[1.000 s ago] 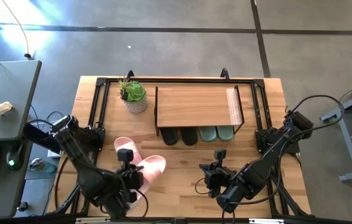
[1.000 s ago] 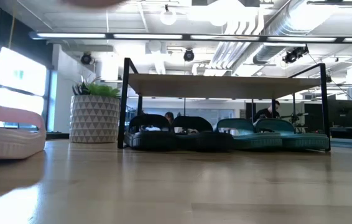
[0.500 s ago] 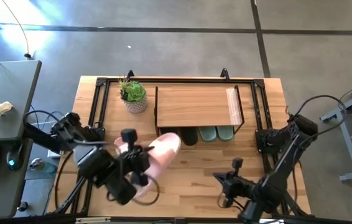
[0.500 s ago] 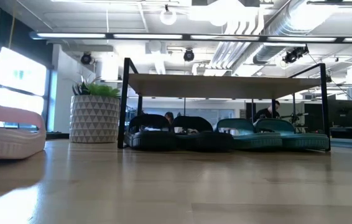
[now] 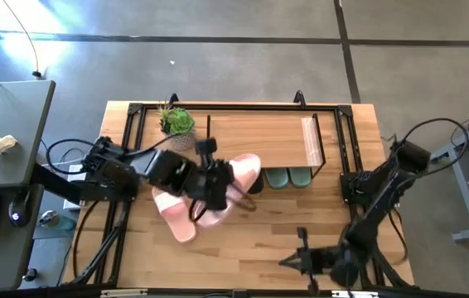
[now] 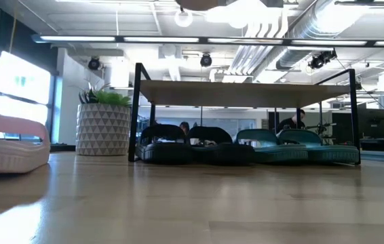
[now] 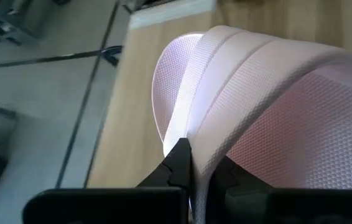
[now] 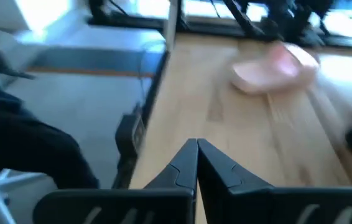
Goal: Pick and place slides into the shelf
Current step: Put the left pink slipper on the shelf
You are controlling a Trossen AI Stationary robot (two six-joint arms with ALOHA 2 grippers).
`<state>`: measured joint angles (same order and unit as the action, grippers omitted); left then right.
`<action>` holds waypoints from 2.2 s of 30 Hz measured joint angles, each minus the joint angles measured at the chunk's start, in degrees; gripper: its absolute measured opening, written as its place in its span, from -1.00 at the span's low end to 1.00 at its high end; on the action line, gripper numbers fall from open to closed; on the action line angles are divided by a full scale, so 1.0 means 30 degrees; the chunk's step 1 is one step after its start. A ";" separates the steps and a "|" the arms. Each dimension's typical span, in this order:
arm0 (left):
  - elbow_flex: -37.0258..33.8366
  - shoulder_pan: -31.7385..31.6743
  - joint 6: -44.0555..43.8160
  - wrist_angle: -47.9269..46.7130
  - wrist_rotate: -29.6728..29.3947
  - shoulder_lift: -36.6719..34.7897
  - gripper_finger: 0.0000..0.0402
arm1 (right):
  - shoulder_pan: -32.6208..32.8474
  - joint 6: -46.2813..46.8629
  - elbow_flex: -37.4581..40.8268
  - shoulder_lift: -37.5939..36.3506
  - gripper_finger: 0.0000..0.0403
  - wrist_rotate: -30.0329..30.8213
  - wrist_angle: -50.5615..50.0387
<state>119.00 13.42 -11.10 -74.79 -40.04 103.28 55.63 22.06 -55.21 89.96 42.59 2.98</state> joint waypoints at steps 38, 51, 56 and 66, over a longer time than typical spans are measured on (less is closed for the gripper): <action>-0.6787 -0.8329 -0.3612 0.4879 -0.5645 0.1992 -1.00 | -0.5931 -0.2992 0.7215 -0.5437 -1.00 0.2665 -0.0882; -0.6987 -0.8359 -0.4635 0.3419 -0.5210 0.1989 -1.00 | -0.6299 -0.3193 0.7215 -0.5430 -1.00 0.1144 -0.1369; -0.6987 -0.8359 -0.4873 0.2567 -0.5452 0.1989 -1.00 | -0.6299 -0.3516 0.7215 -0.5433 -1.00 0.1145 -0.1424; -0.7990 -0.8357 -0.4372 0.2701 -0.6690 0.1967 -1.00 | -0.6299 -0.3517 0.7215 -0.5430 -1.00 0.1129 -0.1515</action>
<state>95.03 -11.66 -24.21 -66.69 -60.11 109.19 36.73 11.51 -33.56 73.67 45.98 -1.56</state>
